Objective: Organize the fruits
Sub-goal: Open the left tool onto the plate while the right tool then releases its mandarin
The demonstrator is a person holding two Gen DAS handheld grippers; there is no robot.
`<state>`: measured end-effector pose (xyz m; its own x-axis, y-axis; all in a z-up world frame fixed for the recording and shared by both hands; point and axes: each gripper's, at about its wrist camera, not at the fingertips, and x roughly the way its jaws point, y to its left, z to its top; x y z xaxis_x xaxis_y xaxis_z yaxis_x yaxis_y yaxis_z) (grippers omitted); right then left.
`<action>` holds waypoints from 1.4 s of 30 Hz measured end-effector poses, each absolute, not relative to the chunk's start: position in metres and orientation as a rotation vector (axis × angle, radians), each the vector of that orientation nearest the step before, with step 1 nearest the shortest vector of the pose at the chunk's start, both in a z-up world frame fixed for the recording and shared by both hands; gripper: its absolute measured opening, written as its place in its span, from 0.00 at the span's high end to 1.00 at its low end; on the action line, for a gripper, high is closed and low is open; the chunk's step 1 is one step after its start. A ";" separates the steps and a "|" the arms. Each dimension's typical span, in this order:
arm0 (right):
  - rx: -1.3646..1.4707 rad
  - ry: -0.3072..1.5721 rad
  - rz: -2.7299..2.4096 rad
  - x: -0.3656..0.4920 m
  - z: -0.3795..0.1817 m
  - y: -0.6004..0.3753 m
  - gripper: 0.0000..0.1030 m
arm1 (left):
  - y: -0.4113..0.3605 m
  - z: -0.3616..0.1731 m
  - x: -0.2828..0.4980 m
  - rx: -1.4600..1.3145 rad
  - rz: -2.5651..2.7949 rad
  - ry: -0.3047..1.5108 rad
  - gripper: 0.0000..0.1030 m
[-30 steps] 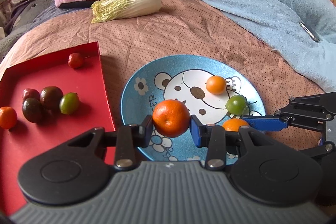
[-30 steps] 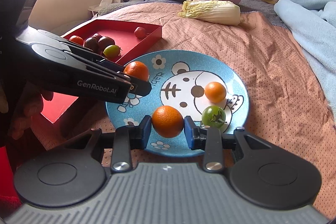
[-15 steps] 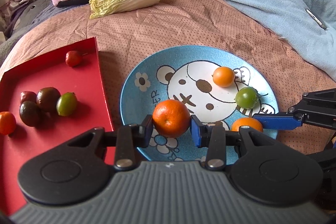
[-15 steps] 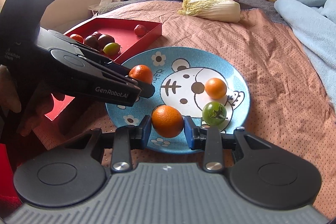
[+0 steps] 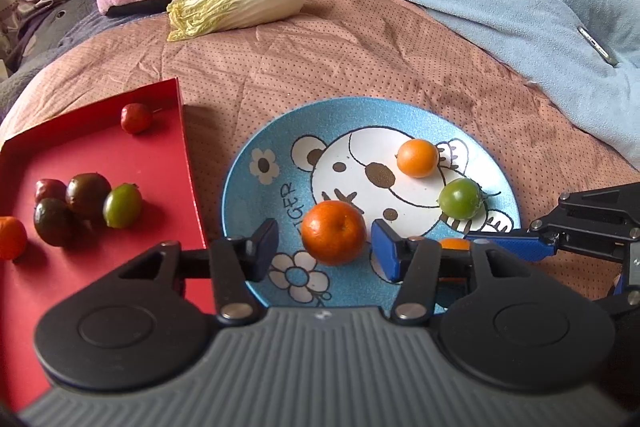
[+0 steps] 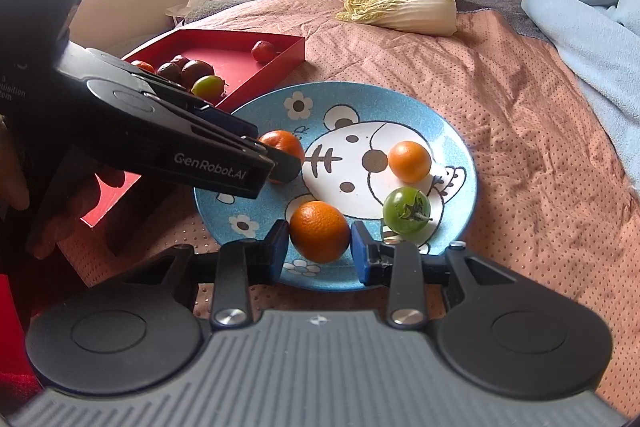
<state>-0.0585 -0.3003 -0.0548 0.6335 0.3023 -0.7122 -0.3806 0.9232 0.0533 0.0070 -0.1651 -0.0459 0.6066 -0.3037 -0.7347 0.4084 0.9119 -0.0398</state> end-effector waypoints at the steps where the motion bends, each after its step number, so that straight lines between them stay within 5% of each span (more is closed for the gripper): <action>1: -0.106 0.795 0.391 -0.059 -0.055 -0.300 0.62 | -0.165 -0.043 0.007 0.135 -0.412 0.812 0.42; 42: -0.171 0.809 0.363 -0.054 -0.053 -0.280 0.62 | -0.033 -0.015 -0.016 -0.022 -0.154 0.756 0.42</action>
